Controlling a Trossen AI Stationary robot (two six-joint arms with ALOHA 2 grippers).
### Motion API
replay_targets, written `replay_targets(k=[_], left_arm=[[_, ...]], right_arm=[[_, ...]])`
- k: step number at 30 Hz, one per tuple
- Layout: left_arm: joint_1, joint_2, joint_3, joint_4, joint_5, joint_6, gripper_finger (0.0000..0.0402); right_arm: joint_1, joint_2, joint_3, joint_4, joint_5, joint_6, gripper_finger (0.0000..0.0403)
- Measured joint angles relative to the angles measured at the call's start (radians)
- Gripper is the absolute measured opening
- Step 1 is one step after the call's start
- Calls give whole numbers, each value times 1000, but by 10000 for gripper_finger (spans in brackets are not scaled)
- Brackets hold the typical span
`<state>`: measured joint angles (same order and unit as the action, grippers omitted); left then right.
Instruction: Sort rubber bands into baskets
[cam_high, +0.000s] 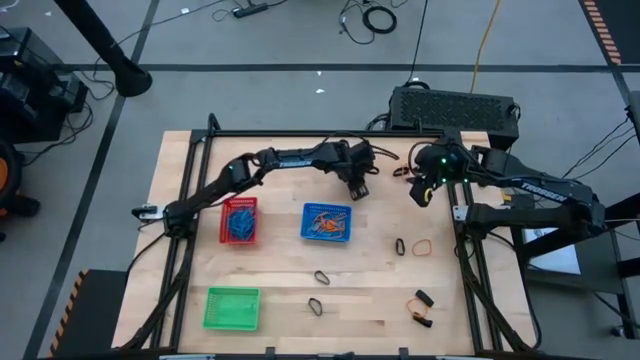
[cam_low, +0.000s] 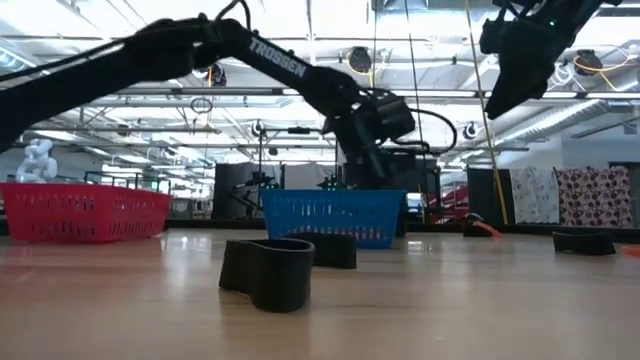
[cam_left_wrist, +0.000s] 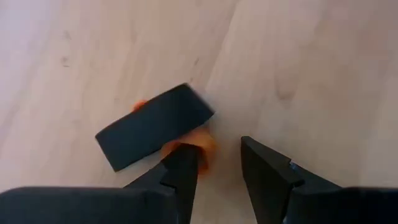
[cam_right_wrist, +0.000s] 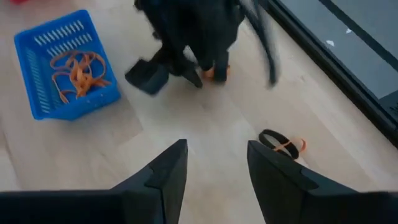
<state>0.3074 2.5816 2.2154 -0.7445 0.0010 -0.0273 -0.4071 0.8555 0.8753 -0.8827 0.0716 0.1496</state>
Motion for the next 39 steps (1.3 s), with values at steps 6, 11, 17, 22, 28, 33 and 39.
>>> replay_targets(k=[6, 11, 17, 22, 28, 33, 39], left_arm=[[-27, 4, 36, -37, -72, 4, 68], [-16, -57, 27, -131, -82, 44, 8], [24, -209, 32, -207, 115, 71, 3], [54, -292, 31, -299, 292, 67, 2], [57, -359, 31, -484, 452, 110, 1], [-9, -415, 25, -616, 451, 165, 1], [-127, -470, -44, -601, 427, 165, 0]], right_arm=[[2, -5, 0, -12, -51, 134, 160], [3, -11, 0, -15, -104, 217, 160], [3, -12, 0, 0, -104, 252, 160], [3, -12, 0, 62, -104, 259, 160], [9, -12, 0, 99, -124, 293, 160], [33, -11, 0, 78, -108, 276, 160], [36, 11, 0, 17, -71, 333, 160]])
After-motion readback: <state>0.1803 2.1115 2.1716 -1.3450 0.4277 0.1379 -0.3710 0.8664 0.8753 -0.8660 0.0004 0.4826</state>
